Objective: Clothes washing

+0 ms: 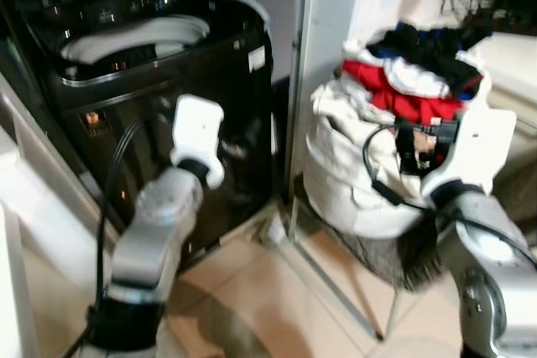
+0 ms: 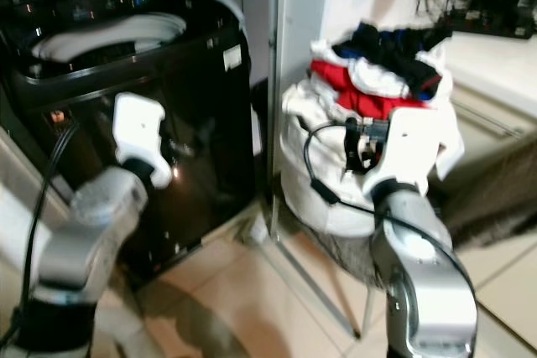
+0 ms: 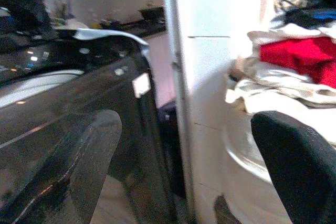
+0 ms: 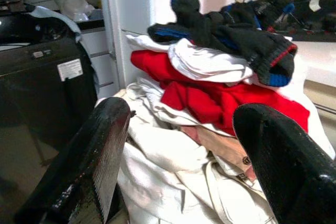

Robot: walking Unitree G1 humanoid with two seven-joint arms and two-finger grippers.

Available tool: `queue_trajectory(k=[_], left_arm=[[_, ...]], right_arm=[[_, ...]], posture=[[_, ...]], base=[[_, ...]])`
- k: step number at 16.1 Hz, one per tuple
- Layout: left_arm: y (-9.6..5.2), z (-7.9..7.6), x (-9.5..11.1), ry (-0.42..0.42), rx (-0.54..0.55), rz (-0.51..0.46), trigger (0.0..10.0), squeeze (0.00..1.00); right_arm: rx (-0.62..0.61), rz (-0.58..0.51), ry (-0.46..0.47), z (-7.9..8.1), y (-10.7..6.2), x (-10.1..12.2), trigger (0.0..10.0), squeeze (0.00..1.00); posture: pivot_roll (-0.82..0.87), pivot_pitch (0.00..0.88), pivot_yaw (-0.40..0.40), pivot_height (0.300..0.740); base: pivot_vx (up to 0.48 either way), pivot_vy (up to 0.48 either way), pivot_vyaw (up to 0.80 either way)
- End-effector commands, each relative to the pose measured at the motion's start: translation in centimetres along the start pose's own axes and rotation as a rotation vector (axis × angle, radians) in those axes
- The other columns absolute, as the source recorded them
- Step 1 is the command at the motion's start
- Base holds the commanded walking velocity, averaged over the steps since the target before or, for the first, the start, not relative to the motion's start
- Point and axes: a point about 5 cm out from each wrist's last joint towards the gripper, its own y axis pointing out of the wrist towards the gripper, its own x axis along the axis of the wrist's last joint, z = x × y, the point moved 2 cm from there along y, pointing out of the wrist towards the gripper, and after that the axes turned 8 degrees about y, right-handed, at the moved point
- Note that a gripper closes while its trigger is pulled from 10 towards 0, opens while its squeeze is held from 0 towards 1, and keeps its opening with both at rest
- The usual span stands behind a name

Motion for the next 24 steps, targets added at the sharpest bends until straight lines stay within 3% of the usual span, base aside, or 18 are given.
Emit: queue_trajectory(k=[1, 4, 7, 10, 14, 24], left_arm=[[0.2, 0.9, 0.7, 0.027, 0.036, -0.019, 10.0, 0.00], [0.7, 1.6, 2.3, -0.017, 0.057, -0.064, 10.0, 0.00], [0.8, 1.8, 1.7, -0.041, 0.078, -0.040, 10.0, 0.00], [0.8, 1.9, 1.5, -0.045, 0.078, -0.032, 10.0, 0.00], [0.5, 2.1, 1.4, -0.034, 0.082, -0.031, 10.0, 0.00], [0.6, 1.9, 1.6, -0.045, 0.067, -0.041, 10.0, 0.00]], right_arm=[[0.008, -0.018, 0.008, 0.4, 0.2, 0.5, 10.0, 0.00], [-0.031, -0.038, 0.023, 0.1, 1.0, 1.7, 10.0, 0.00], [-0.011, -0.034, 0.002, 0.3, 1.7, 1.8, 10.0, 0.00], [0.081, -0.035, -0.037, 1.7, 2.3, 2.1, 10.0, 0.00], [0.142, -0.071, -0.040, 2.6, 2.1, 2.5, 10.0, 0.00], [0.145, -0.111, -0.019, 2.6, 1.6, 3.5, 10.0, 0.00]], posture=[[-0.06, 0.000, 0.021, 0.740], [-0.07, 0.000, 0.029, 0.740], [-0.07, 0.000, 0.034, 0.740], [-0.06, 0.000, 0.030, 0.740], [-0.06, 0.000, 0.025, 0.740], [-0.07, 0.000, 0.039, 0.740]], base=[[0.311, 0.000, 0.00], [0.361, 0.000, 0.00], [0.403, 0.000, 0.00], [0.420, 0.000, 0.00], [0.420, 0.000, 0.00], [0.419, 0.000, -0.20]])
